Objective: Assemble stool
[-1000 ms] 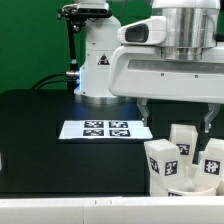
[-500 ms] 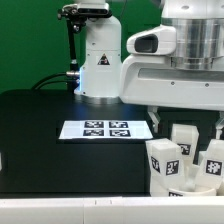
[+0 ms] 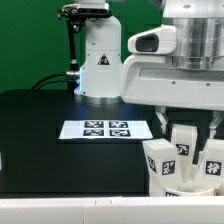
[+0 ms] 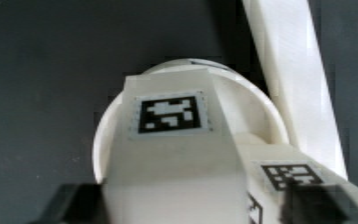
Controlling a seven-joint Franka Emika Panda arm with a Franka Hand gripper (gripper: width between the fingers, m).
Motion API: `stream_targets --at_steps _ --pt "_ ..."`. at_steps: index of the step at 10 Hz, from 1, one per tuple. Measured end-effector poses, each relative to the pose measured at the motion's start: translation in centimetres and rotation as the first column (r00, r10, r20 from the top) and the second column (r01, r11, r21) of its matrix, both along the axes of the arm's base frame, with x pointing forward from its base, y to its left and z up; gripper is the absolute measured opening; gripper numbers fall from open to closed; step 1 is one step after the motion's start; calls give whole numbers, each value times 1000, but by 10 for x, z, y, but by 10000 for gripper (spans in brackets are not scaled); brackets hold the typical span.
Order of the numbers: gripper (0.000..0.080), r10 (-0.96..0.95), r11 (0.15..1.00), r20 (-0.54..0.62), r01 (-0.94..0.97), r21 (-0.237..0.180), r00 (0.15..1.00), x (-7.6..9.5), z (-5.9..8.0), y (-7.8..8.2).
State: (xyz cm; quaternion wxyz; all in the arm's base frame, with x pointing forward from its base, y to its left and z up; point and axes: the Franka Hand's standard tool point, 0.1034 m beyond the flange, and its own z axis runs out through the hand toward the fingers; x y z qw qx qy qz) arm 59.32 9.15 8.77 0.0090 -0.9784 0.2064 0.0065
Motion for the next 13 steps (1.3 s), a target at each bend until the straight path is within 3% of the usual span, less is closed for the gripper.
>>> stream_targets --at_steps 3,4,6,7,8,12,13 --pt "333 -218 976 -4 218 -3 976 0 0 -1" --pt "333 -359 933 -6 359 0 933 0 -1 -5" --pt "333 -678 735 -19 678 6 735 0 -1 -2" --pt "333 -806 590 -34 807 38 591 2 -1 1" --pt "333 -857 509 -53 858 64 512 5 0 1" --pt "334 -953 292 -73 955 46 294 5 -1 5" --pt "334 -994 56 -95 998 43 60 7 -1 10"
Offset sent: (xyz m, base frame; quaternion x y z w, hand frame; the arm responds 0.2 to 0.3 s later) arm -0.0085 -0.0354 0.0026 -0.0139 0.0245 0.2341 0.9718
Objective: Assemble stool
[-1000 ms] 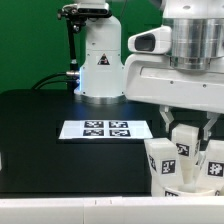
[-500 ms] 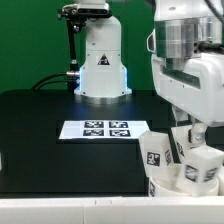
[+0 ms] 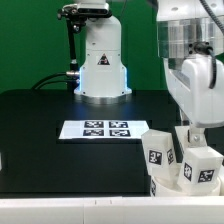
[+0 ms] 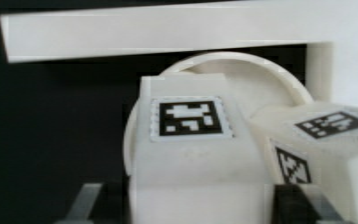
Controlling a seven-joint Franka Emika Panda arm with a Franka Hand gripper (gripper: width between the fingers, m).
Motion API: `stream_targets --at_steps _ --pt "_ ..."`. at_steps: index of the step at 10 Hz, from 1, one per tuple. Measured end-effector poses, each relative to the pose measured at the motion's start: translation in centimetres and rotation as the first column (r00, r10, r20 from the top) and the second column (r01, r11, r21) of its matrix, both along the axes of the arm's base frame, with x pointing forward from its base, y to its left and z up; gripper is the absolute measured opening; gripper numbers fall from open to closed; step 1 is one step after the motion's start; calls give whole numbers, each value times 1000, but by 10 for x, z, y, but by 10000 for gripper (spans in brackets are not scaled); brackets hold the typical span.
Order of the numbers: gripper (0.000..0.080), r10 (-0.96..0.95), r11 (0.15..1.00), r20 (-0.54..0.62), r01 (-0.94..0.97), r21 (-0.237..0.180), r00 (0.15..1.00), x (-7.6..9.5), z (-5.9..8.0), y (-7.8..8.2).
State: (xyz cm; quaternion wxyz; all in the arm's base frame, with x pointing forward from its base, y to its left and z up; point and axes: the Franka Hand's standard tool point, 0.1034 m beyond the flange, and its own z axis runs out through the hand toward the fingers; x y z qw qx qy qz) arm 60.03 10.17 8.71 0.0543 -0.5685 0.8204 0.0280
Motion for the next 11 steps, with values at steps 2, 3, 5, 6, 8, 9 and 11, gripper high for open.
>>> stream_targets --at_steps 2,3,5,6,8,9,11 --pt "334 -159 987 71 160 3 985 8 1 12" --pt "334 -193 981 87 192 14 977 8 1 16" --pt "334 -116 993 105 117 -1 988 8 2 18" --pt "334 -53 999 96 54 -7 994 6 1 17" --pt "623 138 990 85 -138 -7 987 7 9 14" --pt "623 310 951 111 -308 -29 944 7 16 12" --pt "641 607 794 132 -604 -66 784 4 27 16"
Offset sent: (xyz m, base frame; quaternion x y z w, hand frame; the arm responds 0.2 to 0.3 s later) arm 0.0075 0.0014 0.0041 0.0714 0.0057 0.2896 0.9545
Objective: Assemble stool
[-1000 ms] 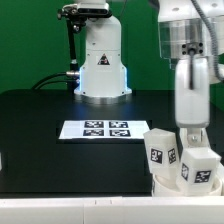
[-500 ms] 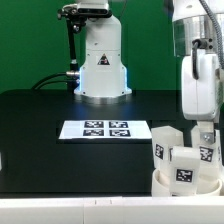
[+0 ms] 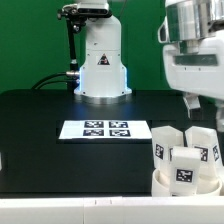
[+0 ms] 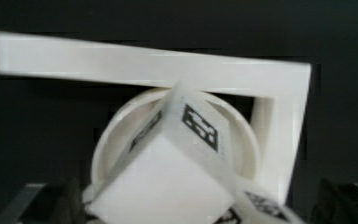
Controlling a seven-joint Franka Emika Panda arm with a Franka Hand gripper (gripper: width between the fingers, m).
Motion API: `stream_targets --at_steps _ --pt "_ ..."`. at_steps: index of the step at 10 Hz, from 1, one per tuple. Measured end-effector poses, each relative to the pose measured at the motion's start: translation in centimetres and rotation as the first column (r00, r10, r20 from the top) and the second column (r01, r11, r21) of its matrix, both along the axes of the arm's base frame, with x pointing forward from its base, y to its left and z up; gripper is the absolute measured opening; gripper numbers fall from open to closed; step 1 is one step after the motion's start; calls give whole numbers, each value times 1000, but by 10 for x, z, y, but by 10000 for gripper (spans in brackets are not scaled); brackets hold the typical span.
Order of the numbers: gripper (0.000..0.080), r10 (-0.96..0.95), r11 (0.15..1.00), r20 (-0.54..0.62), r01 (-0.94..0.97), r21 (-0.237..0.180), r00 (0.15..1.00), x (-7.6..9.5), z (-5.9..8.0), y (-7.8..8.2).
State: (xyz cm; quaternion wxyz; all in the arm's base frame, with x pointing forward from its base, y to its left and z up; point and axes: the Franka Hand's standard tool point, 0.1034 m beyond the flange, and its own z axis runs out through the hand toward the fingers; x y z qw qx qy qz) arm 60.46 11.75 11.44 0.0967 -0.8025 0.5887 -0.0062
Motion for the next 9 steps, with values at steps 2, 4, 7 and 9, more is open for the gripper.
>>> stream_targets --at_steps 2,4,7,9 --pt "649 157 987 18 -157 -21 987 -1 0 -1" --pt "649 301 953 32 -300 -48 953 -1 0 -2" --pt "649 737 672 13 -729 -130 676 -4 0 14" --pt "649 832 546 2 -817 -187 555 -3 0 13"
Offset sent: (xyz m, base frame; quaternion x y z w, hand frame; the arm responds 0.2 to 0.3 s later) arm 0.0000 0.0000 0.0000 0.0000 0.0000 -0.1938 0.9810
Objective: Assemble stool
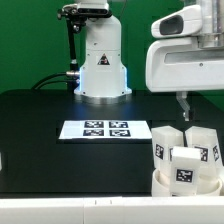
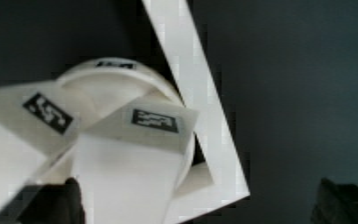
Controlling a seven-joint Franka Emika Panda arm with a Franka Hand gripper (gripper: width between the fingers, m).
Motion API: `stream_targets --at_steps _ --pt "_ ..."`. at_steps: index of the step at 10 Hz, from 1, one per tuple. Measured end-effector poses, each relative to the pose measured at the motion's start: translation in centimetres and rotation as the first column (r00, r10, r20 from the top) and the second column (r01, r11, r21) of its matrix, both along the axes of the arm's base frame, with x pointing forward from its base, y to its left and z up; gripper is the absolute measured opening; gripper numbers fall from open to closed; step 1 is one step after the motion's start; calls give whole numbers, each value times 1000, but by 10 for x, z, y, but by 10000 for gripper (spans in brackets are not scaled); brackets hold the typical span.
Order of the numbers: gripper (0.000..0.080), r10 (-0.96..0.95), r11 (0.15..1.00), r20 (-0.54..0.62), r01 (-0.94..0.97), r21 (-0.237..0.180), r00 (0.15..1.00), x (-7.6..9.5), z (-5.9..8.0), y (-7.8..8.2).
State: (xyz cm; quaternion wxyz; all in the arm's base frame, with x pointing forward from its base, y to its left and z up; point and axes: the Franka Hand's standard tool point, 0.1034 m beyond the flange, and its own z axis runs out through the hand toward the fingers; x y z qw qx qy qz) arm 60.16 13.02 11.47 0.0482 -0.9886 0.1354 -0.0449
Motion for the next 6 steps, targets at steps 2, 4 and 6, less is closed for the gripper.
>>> stream_targets --at_steps 2,4,6 --pt "649 138 990 7 -138 -30 990 1 -1 -5" --pt "649 480 875 -10 -479 -60 877 3 -2 -6" --pt "649 640 764 -15 -639 -91 768 7 -5 -6"
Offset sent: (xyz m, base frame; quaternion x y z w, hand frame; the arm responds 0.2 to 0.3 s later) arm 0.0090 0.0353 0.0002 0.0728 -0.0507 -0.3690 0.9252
